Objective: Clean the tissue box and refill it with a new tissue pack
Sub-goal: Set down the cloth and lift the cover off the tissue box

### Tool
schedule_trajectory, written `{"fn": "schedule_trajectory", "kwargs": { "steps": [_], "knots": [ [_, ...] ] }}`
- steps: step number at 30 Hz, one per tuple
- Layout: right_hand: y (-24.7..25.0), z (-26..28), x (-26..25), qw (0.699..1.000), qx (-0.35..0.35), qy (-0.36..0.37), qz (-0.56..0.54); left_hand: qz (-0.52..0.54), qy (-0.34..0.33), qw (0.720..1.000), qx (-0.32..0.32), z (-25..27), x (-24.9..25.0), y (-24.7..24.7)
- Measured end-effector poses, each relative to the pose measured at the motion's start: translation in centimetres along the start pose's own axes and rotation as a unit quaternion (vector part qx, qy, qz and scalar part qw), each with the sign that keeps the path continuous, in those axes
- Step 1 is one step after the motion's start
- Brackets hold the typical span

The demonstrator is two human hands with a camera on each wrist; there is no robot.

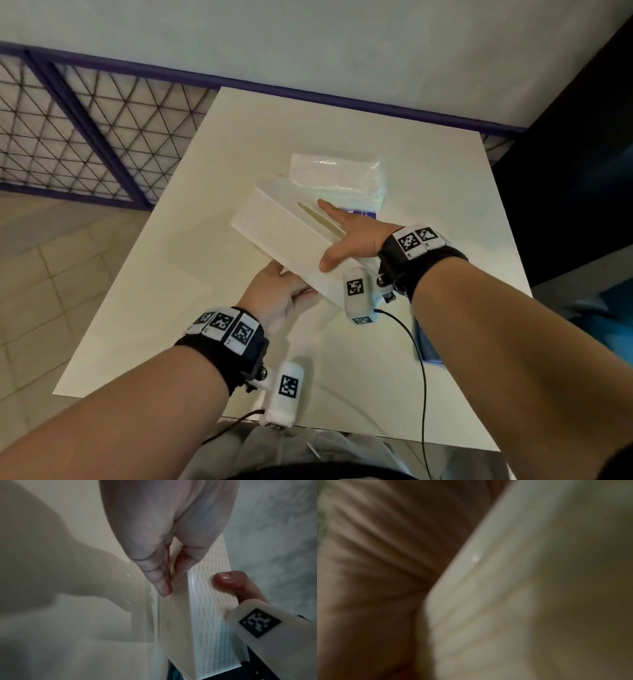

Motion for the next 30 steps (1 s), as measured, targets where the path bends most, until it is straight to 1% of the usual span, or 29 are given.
{"fn": "schedule_trajectory", "kwargs": {
  "steps": [2,4,8,11,15,18,22,26,30],
  "knots": [
    [0.3,0.3,0.5,1.000,0.005,-0.007,-0.027,0.029,-0.010,0.999,-0.023,0.1,0.3,-0.6],
    [0.4,0.5,0.9,0.999,0.007,-0.007,-0.040,0.026,-0.016,0.999,-0.037,0.1,0.4,-0.9],
    [0.0,0.7,0.8,0.999,0.004,-0.002,-0.043,0.007,-0.030,0.999,-0.015,0.0,0.5,-1.1],
    [-0.3,0.8,0.7,0.999,0.001,0.006,-0.052,-0.026,-0.046,0.998,-0.016,-0.1,0.6,-1.3],
    [-0.4,1.0,0.5,0.998,0.005,0.016,-0.064,-0.034,-0.059,0.998,-0.014,-0.4,0.6,-1.3],
    [-0.3,1.2,0.4,0.996,-0.001,0.017,-0.085,-0.029,-0.073,0.997,-0.014,-0.3,0.6,-1.4],
    [-0.5,1.2,0.4,0.992,-0.018,0.021,-0.121,0.005,-0.065,0.998,-0.022,-0.3,0.4,-1.3],
    [-0.5,1.1,0.9,0.989,-0.013,0.025,-0.145,-0.015,-0.071,0.997,-0.030,-0.4,0.4,-1.7],
    [-0.4,1.2,0.9,0.993,-0.002,0.030,-0.114,-0.045,-0.089,0.995,0.003,-0.6,0.7,-1.7]
  ]
}}
Point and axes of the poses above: each hand's wrist, its own z-axis away from the middle knuckle, its own y-axis out of the back of the hand, x = y × z, the point moved 8 cm from there along -z, towards the middle knuckle, and after that the axes turned 10 degrees about z, right-handed, at the moved point
